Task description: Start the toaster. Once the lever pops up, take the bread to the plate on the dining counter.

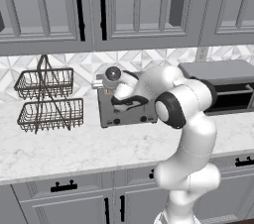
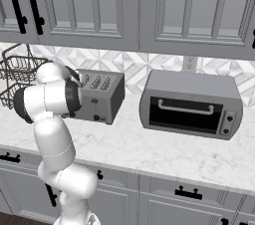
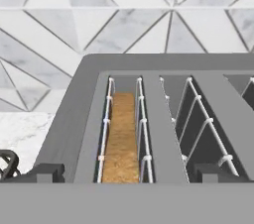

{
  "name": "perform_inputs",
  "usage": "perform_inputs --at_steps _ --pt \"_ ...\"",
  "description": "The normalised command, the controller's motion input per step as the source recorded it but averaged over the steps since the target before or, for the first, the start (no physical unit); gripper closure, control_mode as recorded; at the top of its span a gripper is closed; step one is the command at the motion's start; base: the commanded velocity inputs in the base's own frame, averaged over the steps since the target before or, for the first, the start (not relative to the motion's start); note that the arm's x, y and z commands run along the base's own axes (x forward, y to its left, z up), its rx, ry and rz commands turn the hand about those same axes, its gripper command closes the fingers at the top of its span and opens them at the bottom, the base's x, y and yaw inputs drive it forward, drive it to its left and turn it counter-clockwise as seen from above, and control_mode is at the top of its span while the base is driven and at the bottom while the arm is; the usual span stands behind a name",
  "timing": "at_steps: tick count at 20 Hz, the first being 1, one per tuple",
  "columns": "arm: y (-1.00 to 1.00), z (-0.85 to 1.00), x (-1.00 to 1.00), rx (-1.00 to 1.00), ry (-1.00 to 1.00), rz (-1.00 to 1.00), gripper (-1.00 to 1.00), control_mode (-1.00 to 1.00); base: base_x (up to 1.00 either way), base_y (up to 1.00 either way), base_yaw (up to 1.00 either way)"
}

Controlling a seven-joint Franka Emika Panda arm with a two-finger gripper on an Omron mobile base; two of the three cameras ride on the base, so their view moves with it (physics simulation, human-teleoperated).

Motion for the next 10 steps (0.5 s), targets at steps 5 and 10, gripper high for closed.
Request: perform_inputs --at_steps 5,10 --pt "0.05 -0.31 0.26 0.0 0.0 -0.02 1.0 -1.0 0.0 0.0 0.0" --pt "-0.01 -0.3 -0.02 0.0 0.0 -0.04 1.0 -1.0 0.0 0.0 0.0"
